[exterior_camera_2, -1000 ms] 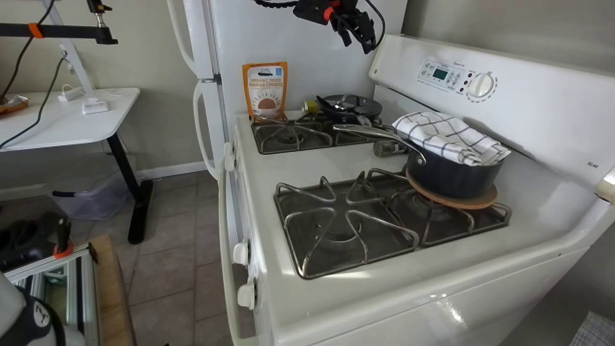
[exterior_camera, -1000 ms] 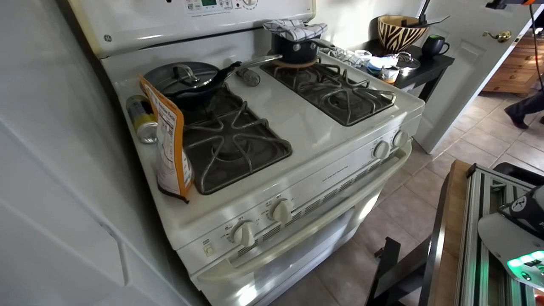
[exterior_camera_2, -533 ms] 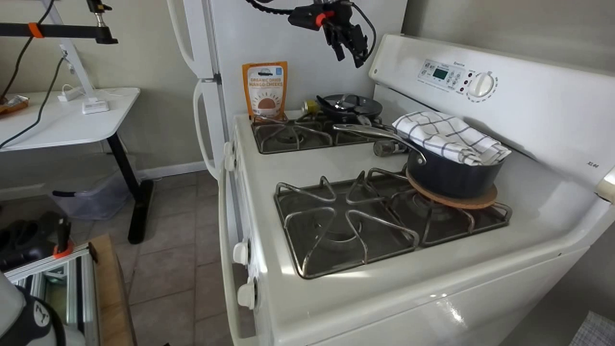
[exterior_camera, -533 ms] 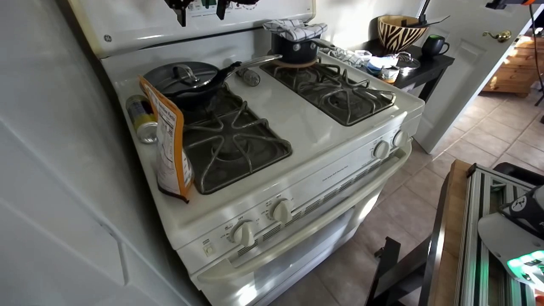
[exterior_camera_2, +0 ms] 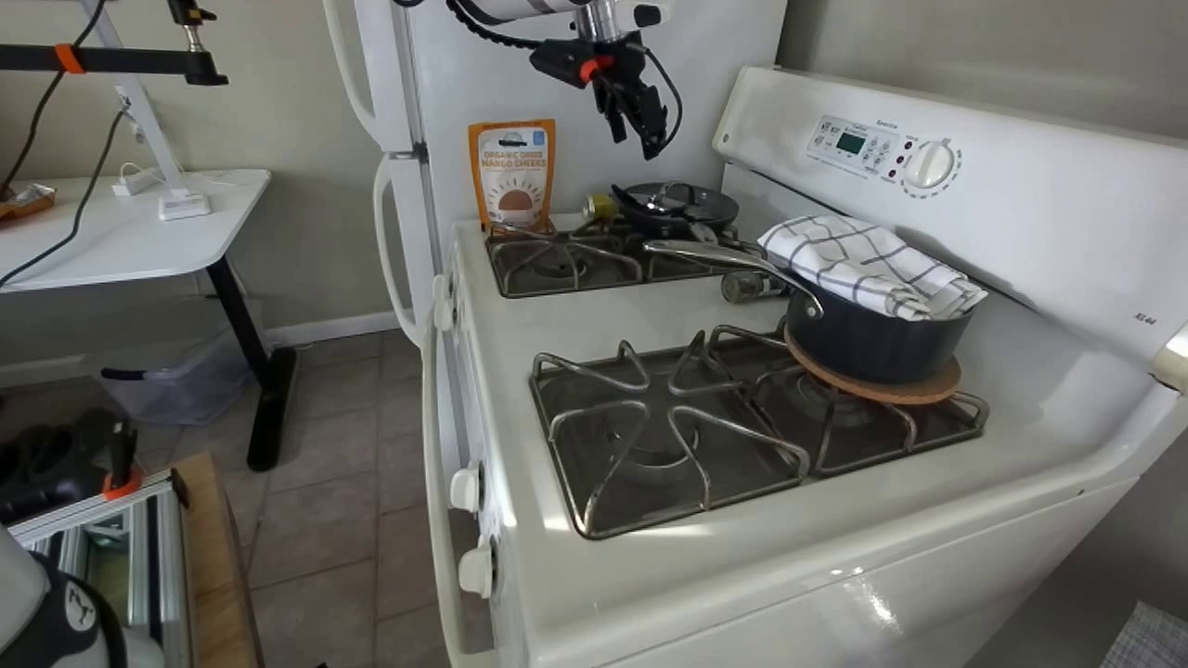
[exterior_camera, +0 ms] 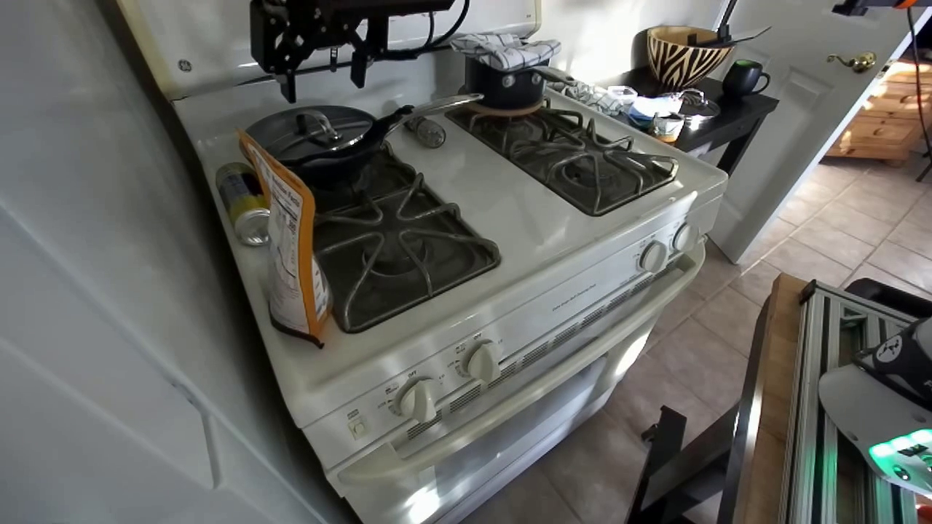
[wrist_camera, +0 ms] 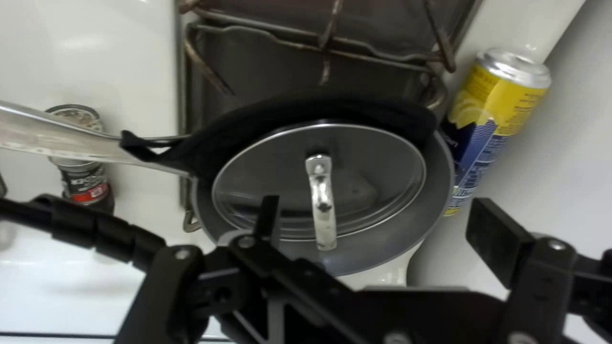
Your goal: Move the lid from the pan to the pot
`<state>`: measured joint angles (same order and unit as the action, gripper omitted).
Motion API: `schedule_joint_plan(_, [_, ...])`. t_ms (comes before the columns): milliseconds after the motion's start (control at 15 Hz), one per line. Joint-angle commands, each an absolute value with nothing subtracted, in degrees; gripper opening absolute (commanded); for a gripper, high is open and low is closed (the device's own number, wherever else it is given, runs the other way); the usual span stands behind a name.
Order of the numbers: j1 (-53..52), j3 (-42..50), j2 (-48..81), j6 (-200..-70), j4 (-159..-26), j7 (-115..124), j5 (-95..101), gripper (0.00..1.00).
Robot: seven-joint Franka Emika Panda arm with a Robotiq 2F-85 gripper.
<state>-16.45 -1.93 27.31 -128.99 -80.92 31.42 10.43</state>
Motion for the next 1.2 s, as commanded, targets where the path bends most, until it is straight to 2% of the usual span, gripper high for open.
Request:
schedule_joint_plan(0, [-15.97, -2.63, 32.18, -131.85, -76.53, 28.04, 7.76, 1.00])
schedule_joint_plan(667, [-16.89, 1.64, 42.48, -134.32, -64.13, 28.14, 9.06, 1.00])
schedule_joint_plan(867, [-16.87, 2.73, 44.80, -132.59, -61.22, 28.32, 8.93, 0.95])
schedule_joint_plan(1000, [-16.85, 3.23, 46.04, -131.53, -59.88, 28.31, 8.84, 0.83])
schedule_joint_plan(1067, [-16.86, 3.40, 46.51, -130.84, -59.30, 28.32, 8.81, 0.65])
schedule_joint_plan(1133, [-16.82, 3.43, 46.91, -130.14, -58.75, 28.06, 8.77, 0.56])
